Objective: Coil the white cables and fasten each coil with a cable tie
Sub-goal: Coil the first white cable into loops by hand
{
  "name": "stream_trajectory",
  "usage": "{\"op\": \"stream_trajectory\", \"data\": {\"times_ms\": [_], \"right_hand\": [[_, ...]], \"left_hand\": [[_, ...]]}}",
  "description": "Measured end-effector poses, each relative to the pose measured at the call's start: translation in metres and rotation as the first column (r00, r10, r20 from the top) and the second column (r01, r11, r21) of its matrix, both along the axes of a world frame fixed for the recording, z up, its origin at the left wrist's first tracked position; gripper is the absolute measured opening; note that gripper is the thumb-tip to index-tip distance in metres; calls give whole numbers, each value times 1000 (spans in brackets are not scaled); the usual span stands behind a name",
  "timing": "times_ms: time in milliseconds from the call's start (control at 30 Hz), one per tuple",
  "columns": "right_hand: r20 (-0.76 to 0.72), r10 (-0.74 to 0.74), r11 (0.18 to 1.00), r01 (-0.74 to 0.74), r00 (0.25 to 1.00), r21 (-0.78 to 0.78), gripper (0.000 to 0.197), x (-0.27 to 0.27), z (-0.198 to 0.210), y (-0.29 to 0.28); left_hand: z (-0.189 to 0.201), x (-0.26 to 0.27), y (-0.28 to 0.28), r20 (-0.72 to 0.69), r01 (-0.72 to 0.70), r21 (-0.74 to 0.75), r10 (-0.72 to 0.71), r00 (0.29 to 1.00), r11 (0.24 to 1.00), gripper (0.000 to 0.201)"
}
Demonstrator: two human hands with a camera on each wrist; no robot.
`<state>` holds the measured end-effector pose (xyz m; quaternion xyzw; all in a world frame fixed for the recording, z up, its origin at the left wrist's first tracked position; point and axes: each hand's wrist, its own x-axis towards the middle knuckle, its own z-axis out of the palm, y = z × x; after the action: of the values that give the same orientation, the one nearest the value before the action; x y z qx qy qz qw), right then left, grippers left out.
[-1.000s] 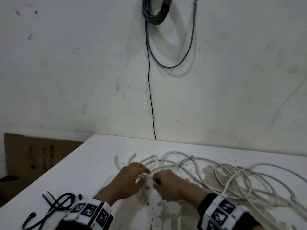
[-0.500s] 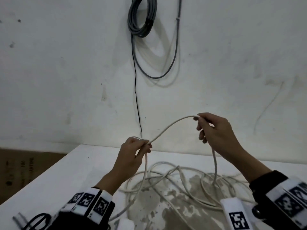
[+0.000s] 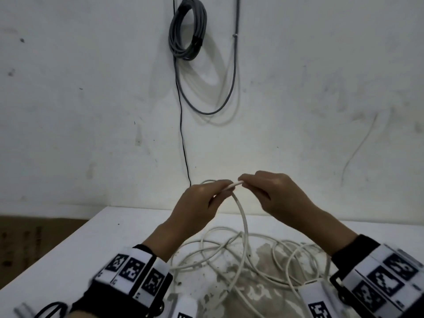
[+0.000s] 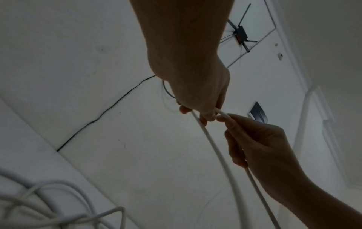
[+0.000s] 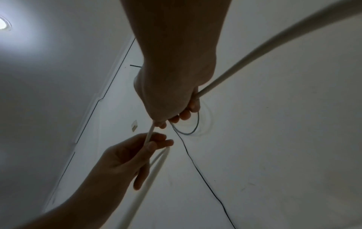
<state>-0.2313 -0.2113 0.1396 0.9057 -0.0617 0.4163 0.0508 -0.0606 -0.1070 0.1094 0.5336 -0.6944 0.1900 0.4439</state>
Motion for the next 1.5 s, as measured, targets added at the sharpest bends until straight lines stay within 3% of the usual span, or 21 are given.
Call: {"op": "stream_trajectory", "data": {"times_ms": [167,400,533,633,833,900,967,1000,1067,1133,1167,1200,1267,1300,1333,1400,1500], "right_hand": [[147,18,1000,-20,989,15,29,-7,7,-8],[229,-26,995,2,973,104,21,-19,11,-17],[386,-159,956,44,909,291,15,-29,15,-38],[399,-259,914,89,880,397,15,-40,16,-51],[460,-387,832,88,799,548,33,-53,16,-55],[459,-426,796,81,780,600,36,-51,11,-58],[424,-438,786,108,793,608,35,-44,4,-56],[395,-430,790,126,812,601,32,-38,-1,-52],[310,-399,801,164,863,576,25,-24,-12,-41],[199,-349,810,188,916,556,21,-9,-24,-30],[121,-316,815,204,941,542,21,-2,-30,-24],[36,-272,822,213,962,528,22,5,-35,-18],[-117,-155,836,193,981,513,23,13,-41,-3],[-189,-101,849,183,977,496,23,16,-42,4],[-251,-59,869,173,966,464,22,17,-41,13],[-319,-22,903,156,947,401,20,17,-33,29],[-334,-9,946,117,942,303,19,13,-16,48]], "left_hand": [[10,11,9,90,-13,-26,16,996,1000,32],[8,25,23,18,-50,84,49,999,995,13],[-2,40,35,-110,-103,128,117,987,986,13],[-11,52,45,-192,-112,209,153,969,971,16],[-25,62,55,-295,-148,338,254,921,929,19],[-25,59,54,-355,-155,432,326,876,888,29],[-20,50,51,-614,5,452,307,727,892,40],[-16,43,49,-786,141,372,231,574,917,41],[-5,31,42,-986,366,50,-12,163,929,40],[11,17,38,-959,461,-278,-216,-182,843,34],[19,9,36,-917,465,-388,-286,-276,796,30],[26,2,35,-883,459,-464,-349,-316,758,25],[37,-11,32,-848,454,-530,-450,-279,716,20],[40,-15,31,-852,456,-518,-479,-209,723,20],[41,-19,30,-870,459,-470,-484,-95,754,21],[38,-21,27,-888,439,-293,-412,205,850,24],[25,-22,27,-739,330,0,-222,636,944,30]]}}
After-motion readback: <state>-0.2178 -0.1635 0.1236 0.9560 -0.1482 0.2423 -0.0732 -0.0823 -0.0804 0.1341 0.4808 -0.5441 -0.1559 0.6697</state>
